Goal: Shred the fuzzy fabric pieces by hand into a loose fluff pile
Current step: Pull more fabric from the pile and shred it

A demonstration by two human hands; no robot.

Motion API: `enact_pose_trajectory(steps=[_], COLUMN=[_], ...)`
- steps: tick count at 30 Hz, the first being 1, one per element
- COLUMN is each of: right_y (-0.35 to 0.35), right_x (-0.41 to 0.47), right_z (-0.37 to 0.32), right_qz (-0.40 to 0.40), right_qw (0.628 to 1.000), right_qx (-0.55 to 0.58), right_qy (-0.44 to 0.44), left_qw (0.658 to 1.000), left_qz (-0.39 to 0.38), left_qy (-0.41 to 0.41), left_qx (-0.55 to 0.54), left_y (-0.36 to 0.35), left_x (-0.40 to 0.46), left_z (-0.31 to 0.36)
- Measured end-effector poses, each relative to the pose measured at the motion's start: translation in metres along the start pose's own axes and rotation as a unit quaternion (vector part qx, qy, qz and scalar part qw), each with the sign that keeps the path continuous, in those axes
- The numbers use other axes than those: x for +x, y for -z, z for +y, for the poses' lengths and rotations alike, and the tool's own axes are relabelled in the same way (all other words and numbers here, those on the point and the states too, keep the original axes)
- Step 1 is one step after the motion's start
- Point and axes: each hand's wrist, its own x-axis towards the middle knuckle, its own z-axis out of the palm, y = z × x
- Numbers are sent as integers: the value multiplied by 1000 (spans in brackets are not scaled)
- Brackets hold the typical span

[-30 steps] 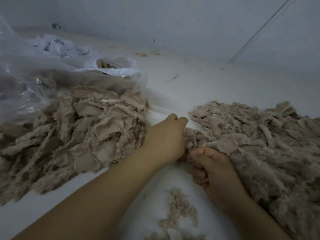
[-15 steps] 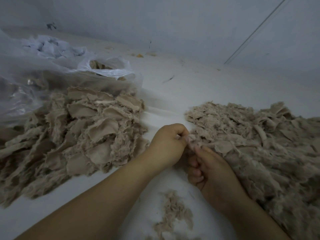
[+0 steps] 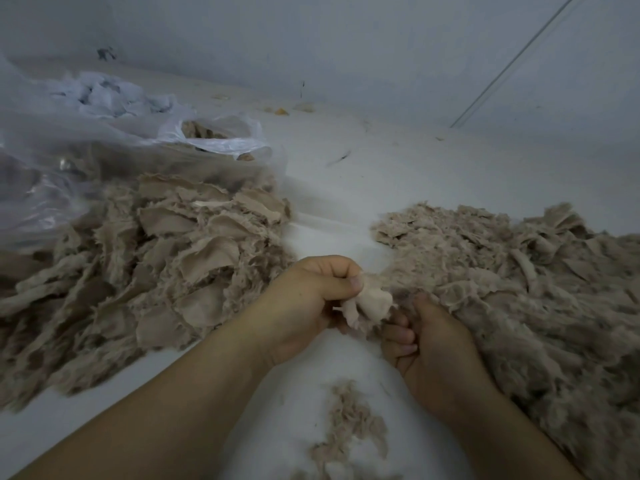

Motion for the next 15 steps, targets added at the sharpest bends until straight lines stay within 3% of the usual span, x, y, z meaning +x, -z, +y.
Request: enact_pose_trajectory(steps=[6,10,15], right_y=[2,3,2], right_x=[-3,-7,-9], right_z=[0,2,3], right_qz=[-71,-115,-107], right_qw=[993,980,981], right_qx=[-89,-147,-139], right_qy=[12,71,87], left_qw=[996,991,987], left_qz=[51,103,123], left_qy=[-12,-30,-37], left_qx=[68,84,95], left_y=[3,-8,-12], left_x=[1,6,7], left_z=[-13,-21,-23])
